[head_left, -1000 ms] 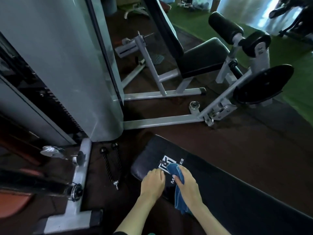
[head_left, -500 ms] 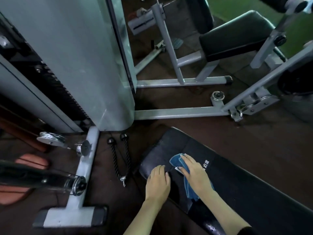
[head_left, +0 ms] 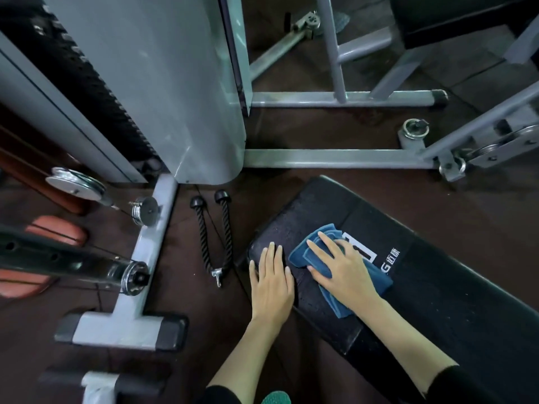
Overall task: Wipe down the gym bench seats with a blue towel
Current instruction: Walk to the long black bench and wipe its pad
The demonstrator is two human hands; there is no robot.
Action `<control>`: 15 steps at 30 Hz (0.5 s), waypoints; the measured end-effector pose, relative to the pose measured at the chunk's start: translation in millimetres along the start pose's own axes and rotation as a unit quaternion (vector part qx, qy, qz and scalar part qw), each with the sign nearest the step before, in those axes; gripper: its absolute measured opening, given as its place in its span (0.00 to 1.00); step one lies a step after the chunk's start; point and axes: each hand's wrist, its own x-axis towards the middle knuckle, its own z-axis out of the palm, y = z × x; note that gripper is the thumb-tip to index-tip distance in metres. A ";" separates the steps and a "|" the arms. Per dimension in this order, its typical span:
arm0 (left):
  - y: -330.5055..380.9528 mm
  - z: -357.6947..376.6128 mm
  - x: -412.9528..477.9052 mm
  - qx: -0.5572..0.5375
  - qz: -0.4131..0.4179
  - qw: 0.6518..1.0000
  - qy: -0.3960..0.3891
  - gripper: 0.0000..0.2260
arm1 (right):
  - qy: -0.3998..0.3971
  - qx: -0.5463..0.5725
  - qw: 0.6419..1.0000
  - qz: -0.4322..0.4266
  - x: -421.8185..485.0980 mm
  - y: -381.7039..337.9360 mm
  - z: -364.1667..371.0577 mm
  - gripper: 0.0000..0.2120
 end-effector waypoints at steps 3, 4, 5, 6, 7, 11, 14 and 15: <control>-7.5 11.0 1.3 -0.015 -0.005 1.000 0.021 0.23 | 0.016 -0.037 0.999 -0.035 -0.1 7.5 1.5 0.24; -9.9 14.2 1.3 -0.021 -0.010 0.999 0.029 0.23 | 0.019 -0.045 0.998 -0.044 3.1 11.7 2.7 0.24; -11.7 17.4 1.4 -0.030 -0.017 0.999 0.038 0.23 | 0.020 -0.049 0.998 -0.042 7.9 16.0 4.4 0.24; -13.6 20.1 1.0 -0.041 -0.025 0.998 0.046 0.24 | 0.020 -0.047 0.998 -0.030 14.3 19.3 6.3 0.24; -15.4 22.6 0.6 -0.054 -0.033 0.996 0.054 0.24 | 0.022 -0.041 0.999 -0.010 21.9 21.0 7.9 0.24; -19.1 27.6 -0.3 -0.110 -0.075 0.987 0.094 0.26 | 0.019 -0.017 0.995 0.100 48.4 11.4 8.9 0.25; -22.1 27.5 -2.7 -0.162 -0.109 0.974 0.113 0.28 | 0.033 -0.019 0.997 0.073 47.7 -13.5 15.4 0.24; -23.6 27.0 -4.1 -0.186 -0.121 0.968 0.116 0.28 | 0.026 -0.025 0.999 0.038 42.8 -25.9 19.2 0.24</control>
